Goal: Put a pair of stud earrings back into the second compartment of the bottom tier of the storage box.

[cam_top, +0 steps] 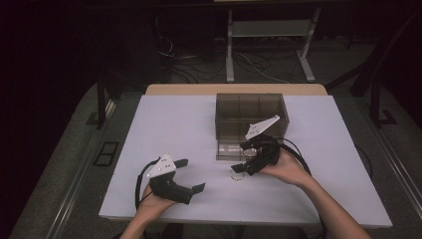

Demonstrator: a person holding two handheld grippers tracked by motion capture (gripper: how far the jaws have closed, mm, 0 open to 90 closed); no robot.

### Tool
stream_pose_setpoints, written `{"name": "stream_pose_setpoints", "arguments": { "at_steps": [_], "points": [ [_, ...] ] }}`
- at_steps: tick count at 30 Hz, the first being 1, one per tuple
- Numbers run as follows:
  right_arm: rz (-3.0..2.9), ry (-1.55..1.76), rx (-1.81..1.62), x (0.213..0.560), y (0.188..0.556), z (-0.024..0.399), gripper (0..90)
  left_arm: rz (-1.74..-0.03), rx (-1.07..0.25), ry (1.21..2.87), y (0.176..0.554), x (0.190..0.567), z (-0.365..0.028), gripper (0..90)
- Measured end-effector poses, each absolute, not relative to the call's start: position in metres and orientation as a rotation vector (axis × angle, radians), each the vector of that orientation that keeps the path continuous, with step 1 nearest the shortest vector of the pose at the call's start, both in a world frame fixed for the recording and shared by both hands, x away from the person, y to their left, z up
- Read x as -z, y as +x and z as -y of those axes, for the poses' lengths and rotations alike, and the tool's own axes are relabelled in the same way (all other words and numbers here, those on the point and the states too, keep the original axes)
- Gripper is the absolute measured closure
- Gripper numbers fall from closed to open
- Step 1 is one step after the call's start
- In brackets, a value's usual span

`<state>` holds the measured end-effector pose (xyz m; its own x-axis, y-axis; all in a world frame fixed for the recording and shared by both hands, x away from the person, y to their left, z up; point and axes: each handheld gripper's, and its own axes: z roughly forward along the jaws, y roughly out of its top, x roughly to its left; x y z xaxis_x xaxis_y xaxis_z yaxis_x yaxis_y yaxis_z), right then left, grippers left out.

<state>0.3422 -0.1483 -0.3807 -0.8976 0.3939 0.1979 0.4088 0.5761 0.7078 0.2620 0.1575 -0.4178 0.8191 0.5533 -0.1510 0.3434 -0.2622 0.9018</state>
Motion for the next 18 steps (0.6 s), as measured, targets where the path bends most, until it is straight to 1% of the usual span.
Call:
{"name": "stream_pose_setpoints", "arguments": {
  "at_steps": [18],
  "points": [
    [2.773, -0.671, 1.188, 0.4, 0.34, 0.134, 7.5, -0.676, -0.234, 1.877, 0.262, 0.418, -0.157, 0.0]
  ]
}}
